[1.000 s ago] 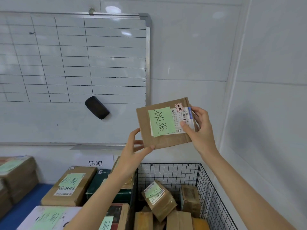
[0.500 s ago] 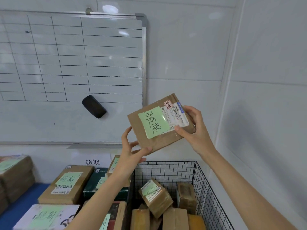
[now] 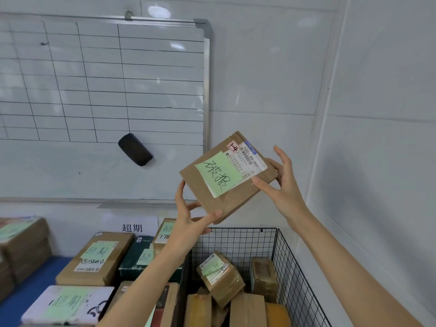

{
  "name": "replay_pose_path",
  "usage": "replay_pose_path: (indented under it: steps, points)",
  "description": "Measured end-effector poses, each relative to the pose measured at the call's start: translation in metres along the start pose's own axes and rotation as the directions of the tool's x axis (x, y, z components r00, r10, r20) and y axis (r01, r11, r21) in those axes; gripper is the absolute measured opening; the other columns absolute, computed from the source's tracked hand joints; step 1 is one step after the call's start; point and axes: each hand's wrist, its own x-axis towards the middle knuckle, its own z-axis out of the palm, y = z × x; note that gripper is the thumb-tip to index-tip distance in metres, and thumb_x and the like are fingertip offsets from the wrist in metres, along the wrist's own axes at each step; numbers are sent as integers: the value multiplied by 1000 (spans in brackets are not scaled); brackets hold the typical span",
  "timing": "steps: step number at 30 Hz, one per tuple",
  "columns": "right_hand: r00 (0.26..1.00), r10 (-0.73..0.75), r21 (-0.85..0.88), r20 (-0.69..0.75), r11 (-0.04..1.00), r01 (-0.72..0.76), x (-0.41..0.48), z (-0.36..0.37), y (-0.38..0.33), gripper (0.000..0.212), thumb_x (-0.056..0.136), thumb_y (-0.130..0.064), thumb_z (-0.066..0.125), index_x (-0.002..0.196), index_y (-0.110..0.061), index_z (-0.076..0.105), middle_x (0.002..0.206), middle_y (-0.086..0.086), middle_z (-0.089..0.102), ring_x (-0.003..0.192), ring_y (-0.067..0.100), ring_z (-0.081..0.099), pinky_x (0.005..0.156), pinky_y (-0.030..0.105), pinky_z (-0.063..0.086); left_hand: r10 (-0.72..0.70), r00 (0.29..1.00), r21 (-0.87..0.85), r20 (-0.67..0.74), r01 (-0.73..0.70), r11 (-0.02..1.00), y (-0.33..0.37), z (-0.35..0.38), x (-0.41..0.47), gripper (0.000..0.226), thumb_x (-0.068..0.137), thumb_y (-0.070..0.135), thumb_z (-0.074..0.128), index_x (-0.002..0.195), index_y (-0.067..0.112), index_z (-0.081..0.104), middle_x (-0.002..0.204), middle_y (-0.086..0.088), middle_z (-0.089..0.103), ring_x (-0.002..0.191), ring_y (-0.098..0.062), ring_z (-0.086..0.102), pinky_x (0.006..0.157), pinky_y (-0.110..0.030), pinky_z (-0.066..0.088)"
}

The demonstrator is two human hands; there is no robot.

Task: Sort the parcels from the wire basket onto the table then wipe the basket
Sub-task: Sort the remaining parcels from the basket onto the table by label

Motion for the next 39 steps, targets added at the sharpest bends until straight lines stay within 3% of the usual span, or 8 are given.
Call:
replay_pose_path:
  steps: [4,8,13,21,24,27,32,39]
  points:
    - [1000,-16,29,-20,999,16,0,-2,-1,60,86,-7,73,136,-20,41,129,-9,53,116,1,52,79,4,44,7,1000,8,11,-7,1000,1,-3,0,103,53,59,80,126,74,8,123,4,55,91,-17,72,82,-36,59]
    - [999,-32,23,9,999,32,-2,-2,-2,52,86,-5,73,131,-14,49,126,-8,57,114,0,54,77,5,46,49,999,-33,-12,-49,998,0,-9,4,91,68,44,79,134,62,18,133,4,48,99,5,64,84,-33,59]
    - [999,-45,45,-11,998,45,2,-5,-1,52,86,-4,73,133,-14,52,127,-4,60,115,6,55,77,9,48,32,999,-14,3,-32,999,4,-15,8,89,64,54,77,132,60,19,128,2,55,100,0,65,90,-37,56]
    - [997,-74,-45,-20,996,73,10,-9,7,51,85,-10,75,131,-25,57,134,0,55,120,5,53,85,14,49,18,1000,-26,-11,-18,999,0,-17,9,84,71,39,77,132,63,25,122,-5,58,101,-9,68,89,-34,56]
    - [996,-70,-40,-64,997,67,9,-5,8,55,84,-16,77,130,-33,54,138,-6,47,126,6,48,90,18,51,29,999,-29,-17,-29,999,0,-16,7,73,75,30,83,123,58,35,129,0,54,99,-9,69,84,-32,58]
    - [991,-40,24,-131,999,43,7,2,8,60,83,-13,77,134,-26,48,143,-4,43,127,11,47,77,5,47,25,996,-48,-86,-29,998,0,-12,4,70,76,21,84,120,49,38,129,0,52,92,-11,72,91,-40,57]
    - [998,-1,73,-70,997,6,4,10,11,75,84,-13,76,140,-33,31,127,-20,46,118,3,51,74,3,45,18,989,-87,-149,-32,996,0,-6,0,66,79,9,80,117,42,37,129,0,50,88,-8,72,97,-46,53]
    - [1000,9,98,8,995,-10,1,26,16,77,86,-16,74,140,-35,23,135,-19,43,116,3,55,79,8,49,-3,973,-212,-230,-47,976,-7,-6,-2,57,82,10,78,115,38,40,129,-6,49,96,-16,71,76,-29,59]
